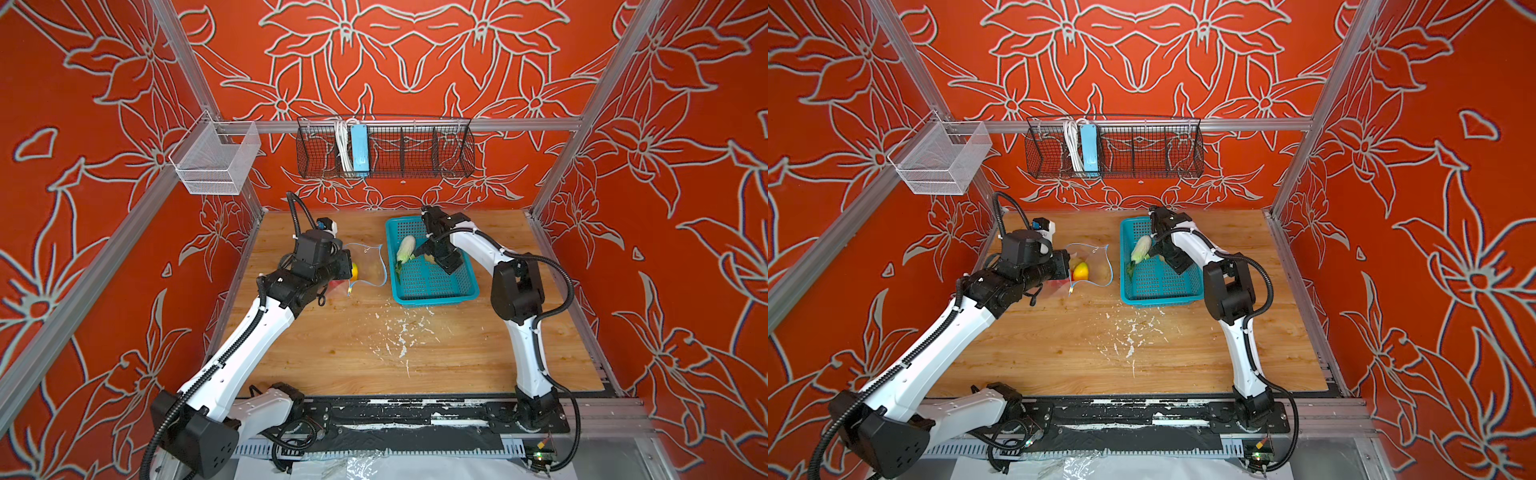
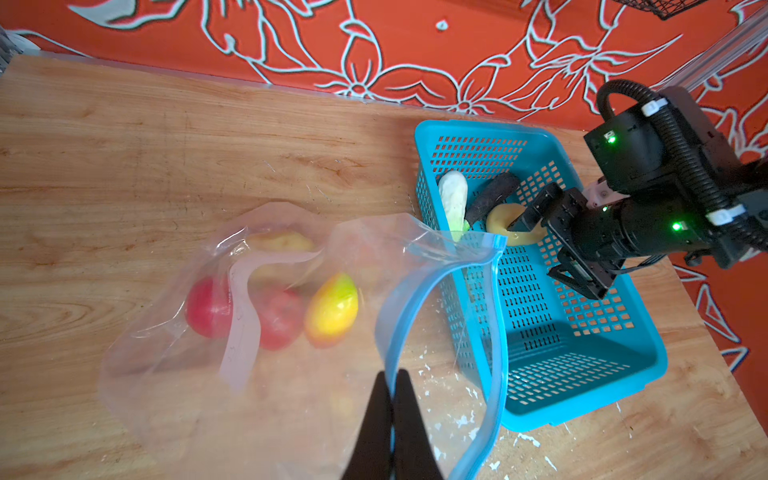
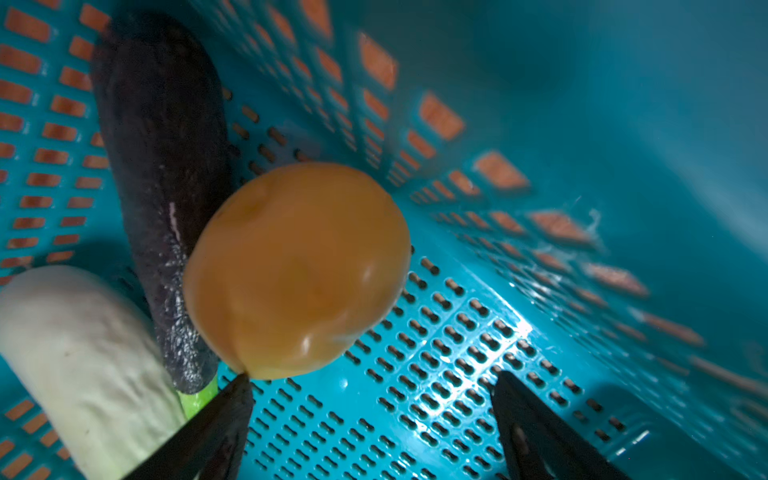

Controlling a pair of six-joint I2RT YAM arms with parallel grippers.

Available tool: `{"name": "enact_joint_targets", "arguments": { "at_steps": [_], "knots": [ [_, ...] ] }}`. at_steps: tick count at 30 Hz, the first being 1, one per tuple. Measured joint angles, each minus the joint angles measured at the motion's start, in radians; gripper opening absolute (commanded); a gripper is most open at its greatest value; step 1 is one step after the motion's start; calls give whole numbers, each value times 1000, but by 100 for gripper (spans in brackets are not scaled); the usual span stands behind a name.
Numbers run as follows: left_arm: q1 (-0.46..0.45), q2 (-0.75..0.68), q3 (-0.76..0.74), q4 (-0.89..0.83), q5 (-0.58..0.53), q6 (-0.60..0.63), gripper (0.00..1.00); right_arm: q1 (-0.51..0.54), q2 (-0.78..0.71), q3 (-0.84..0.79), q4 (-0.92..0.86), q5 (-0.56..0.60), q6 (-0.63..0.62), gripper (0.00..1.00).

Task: Place the food in the zip-top bag and seal the zipper
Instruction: 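Lower the open right gripper around the yellow potato in the basket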

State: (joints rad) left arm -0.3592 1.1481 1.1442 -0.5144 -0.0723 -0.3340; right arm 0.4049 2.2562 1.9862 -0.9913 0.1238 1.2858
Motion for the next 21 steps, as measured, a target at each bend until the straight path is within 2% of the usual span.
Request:
{"name": "enact_joint_targets", "arguments": {
  "at_steps": [14, 21],
  "knots": [
    [0, 0, 0, 0, 4, 0, 0, -6, 0, 4, 45, 1, 48, 90],
    [0, 0, 0, 0, 3, 0, 0, -13, 27, 76, 31, 16, 89, 90]
  ]
}}
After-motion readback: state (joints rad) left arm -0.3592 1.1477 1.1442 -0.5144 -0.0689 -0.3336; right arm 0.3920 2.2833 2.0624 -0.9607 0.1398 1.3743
